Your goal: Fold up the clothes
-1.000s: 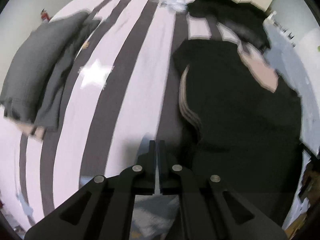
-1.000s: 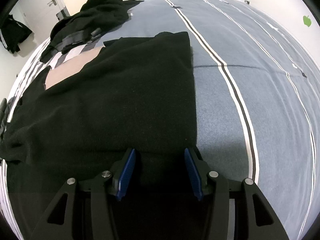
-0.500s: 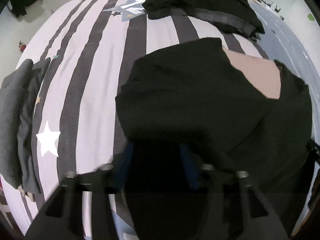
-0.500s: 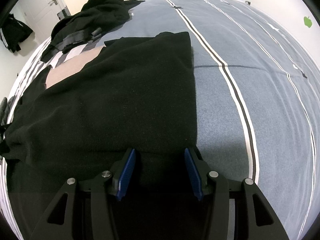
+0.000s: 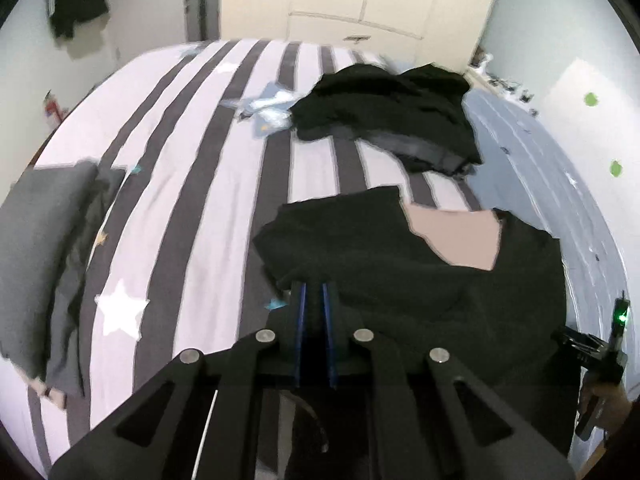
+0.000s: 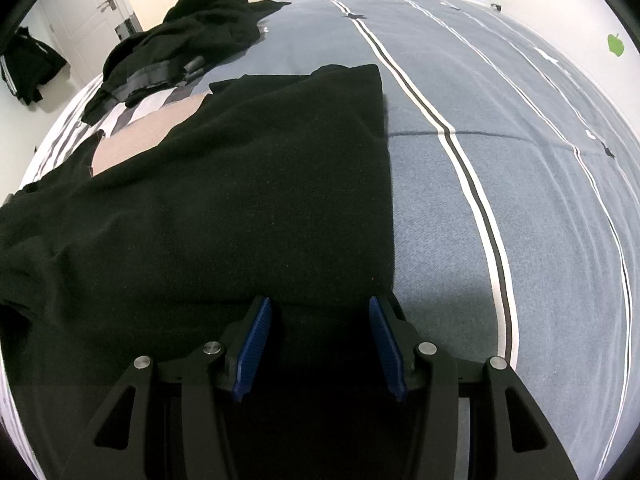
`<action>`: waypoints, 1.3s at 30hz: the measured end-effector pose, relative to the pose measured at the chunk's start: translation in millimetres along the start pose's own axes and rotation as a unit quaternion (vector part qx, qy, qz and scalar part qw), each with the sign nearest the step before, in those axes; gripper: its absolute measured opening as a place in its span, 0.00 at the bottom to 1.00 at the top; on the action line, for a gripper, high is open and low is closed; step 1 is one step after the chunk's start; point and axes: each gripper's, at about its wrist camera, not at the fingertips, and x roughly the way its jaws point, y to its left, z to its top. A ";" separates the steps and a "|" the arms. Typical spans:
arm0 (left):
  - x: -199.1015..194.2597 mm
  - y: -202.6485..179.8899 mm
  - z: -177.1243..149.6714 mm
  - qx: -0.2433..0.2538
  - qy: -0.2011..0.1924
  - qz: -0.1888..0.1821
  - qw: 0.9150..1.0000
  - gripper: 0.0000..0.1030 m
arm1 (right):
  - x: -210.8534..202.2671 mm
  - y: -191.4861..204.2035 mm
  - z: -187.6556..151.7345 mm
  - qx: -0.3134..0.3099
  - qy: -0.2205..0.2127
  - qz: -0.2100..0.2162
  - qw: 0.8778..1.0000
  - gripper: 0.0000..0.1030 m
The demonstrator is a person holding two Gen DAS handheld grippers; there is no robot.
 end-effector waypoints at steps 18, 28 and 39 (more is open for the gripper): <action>33.5 -44.2 5.6 0.083 0.069 -0.066 0.992 0.30 | 1.5 1.8 1.1 0.001 0.001 -0.004 1.000 0.46; 73.0 -93.3 -18.1 0.168 0.090 -0.034 0.981 0.02 | 0.8 2.8 -1.6 -0.003 -0.001 -0.001 1.000 0.46; 45.7 -57.7 26.1 0.088 -0.008 0.016 0.996 0.00 | -1.1 3.2 -2.7 -0.006 -0.006 0.004 1.000 0.45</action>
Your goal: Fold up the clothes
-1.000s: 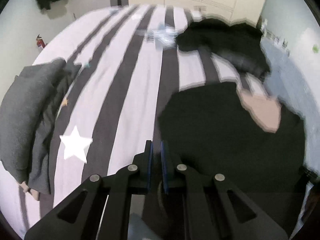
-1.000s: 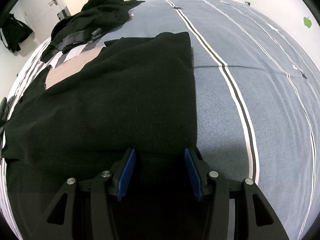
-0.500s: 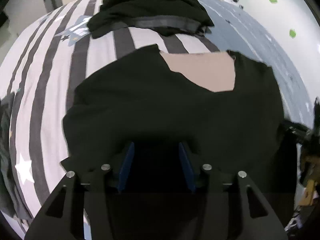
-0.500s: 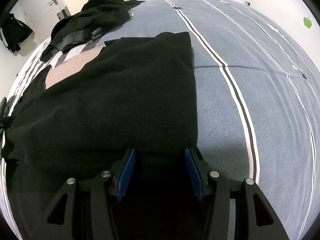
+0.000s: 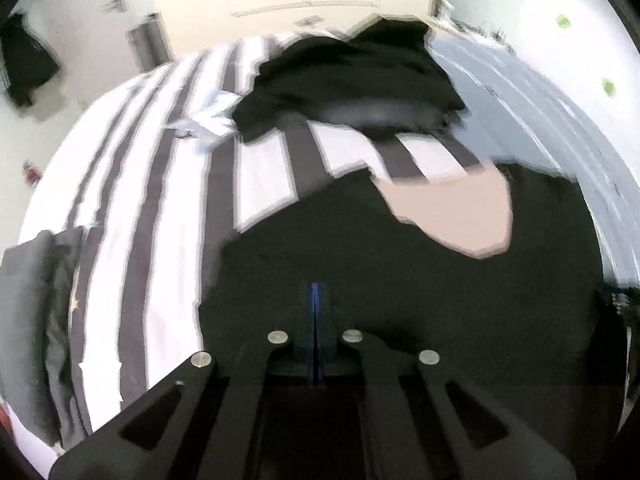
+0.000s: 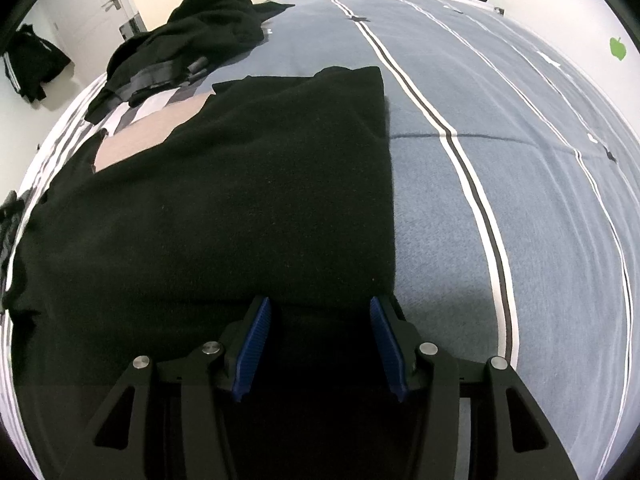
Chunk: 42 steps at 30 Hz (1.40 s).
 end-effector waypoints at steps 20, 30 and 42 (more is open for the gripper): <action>-36.7 25.8 -88.7 -0.101 0.049 -0.006 0.994 0.16 | -49.0 -34.8 -29.6 -0.031 -0.028 -0.057 0.997 0.48; -32.5 8.7 -110.9 -0.086 0.074 -0.013 0.993 0.17 | -22.3 -17.8 -37.6 -0.072 -0.019 -0.089 0.993 0.48; -42.9 16.1 -118.9 -0.114 0.077 -0.001 0.991 0.17 | -23.7 -76.1 -33.3 0.009 -0.013 -0.052 0.999 0.60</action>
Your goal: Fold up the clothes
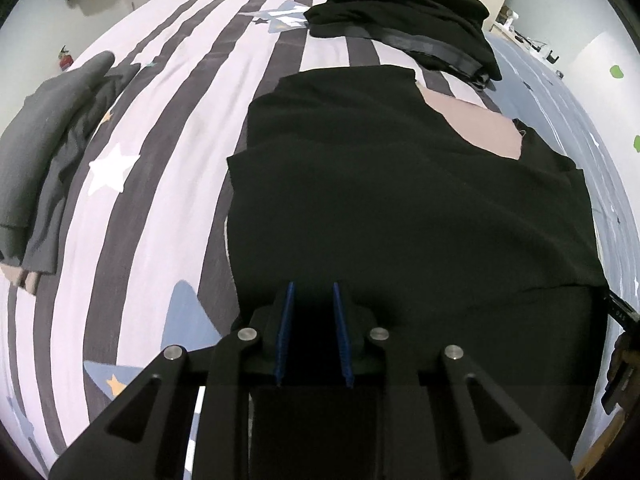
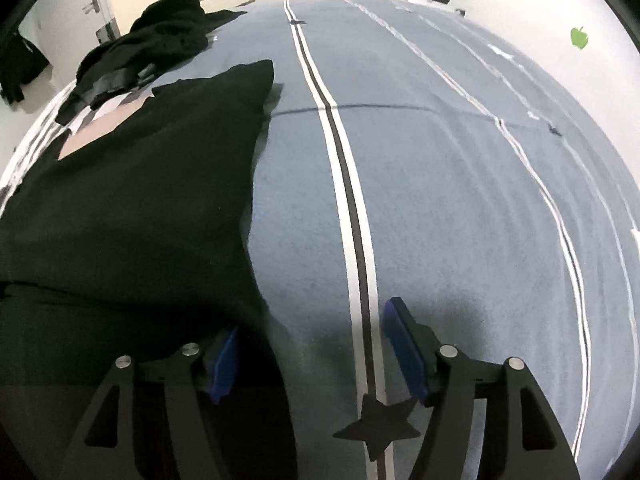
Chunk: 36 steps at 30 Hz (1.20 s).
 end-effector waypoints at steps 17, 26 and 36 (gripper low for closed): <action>4.3 6.0 6.2 -0.024 0.005 -0.008 1.000 0.18 | -24.9 9.0 48.6 -0.002 -0.013 0.061 0.998 0.59; 7.4 6.0 8.6 -0.023 0.007 -0.006 1.000 0.18 | 14.7 24.0 47.7 -0.015 0.018 0.089 0.996 0.18; 3.0 6.2 7.3 -0.028 0.001 0.004 1.000 0.19 | 0.8 2.4 53.8 0.001 0.003 0.077 0.997 0.03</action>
